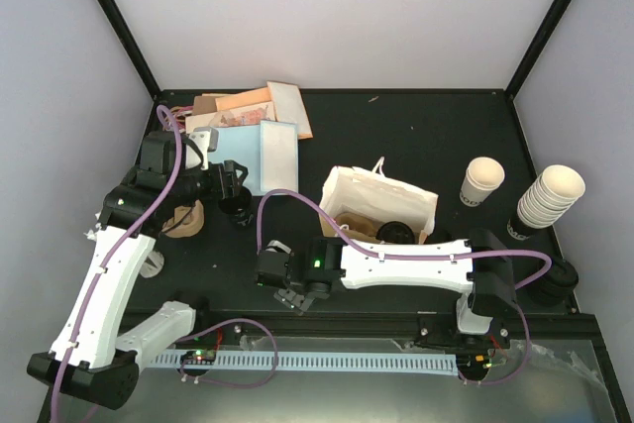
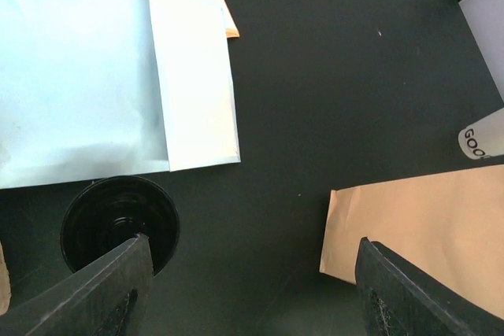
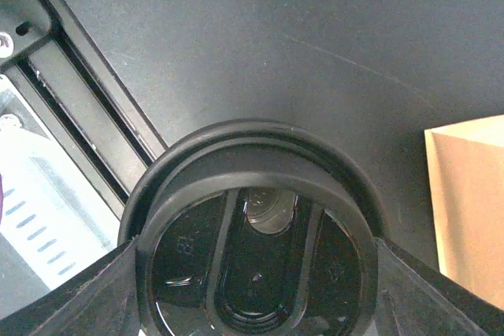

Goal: Pack the takeout coffee

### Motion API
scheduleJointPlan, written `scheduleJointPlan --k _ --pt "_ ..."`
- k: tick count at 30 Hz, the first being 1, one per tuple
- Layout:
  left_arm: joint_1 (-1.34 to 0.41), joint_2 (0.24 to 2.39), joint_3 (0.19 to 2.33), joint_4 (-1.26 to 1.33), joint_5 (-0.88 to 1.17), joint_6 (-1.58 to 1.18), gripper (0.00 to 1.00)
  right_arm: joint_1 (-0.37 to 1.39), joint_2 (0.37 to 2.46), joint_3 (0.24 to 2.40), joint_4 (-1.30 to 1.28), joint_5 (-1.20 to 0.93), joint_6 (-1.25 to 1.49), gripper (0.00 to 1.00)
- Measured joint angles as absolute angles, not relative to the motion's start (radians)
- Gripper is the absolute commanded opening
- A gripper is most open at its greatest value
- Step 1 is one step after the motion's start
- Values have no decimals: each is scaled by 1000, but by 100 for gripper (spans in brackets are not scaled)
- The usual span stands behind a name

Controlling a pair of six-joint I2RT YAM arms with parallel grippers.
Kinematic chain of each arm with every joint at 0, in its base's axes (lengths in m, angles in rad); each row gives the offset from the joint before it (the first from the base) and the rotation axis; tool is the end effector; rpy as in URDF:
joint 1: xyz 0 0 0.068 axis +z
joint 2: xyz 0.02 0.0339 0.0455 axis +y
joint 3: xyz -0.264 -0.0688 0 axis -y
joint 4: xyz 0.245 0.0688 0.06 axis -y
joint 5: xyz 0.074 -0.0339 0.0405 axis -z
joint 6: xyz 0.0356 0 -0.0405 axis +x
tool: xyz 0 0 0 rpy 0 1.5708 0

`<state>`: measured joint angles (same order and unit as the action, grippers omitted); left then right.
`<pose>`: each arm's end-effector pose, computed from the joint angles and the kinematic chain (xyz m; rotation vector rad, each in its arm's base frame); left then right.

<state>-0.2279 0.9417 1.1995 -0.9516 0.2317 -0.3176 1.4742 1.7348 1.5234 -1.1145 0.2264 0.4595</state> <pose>0.1636 -0.0463 0.3780 0.0223 2.3020 -0.5480 0.0409 0.3392 0.2758 -1.3336 2.4801 0.1034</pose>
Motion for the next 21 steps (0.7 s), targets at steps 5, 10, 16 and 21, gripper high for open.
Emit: scheduleJointPlan --k 5,10,16,21 --pt "-225 942 1199 -952 229 -308 74 1475 1734 1460 -1021 236 476 59" --pt "-221 947 1200 -952 210 -301 76 1475 1734 1378 -944 254 487 59" --pt "-205 960 1224 -963 123 -298 83 1469 1732 1357 -896 274 504 59" --pt "-184 962 1244 -965 49 -299 87 1439 1722 1337 -868 278 516 60"
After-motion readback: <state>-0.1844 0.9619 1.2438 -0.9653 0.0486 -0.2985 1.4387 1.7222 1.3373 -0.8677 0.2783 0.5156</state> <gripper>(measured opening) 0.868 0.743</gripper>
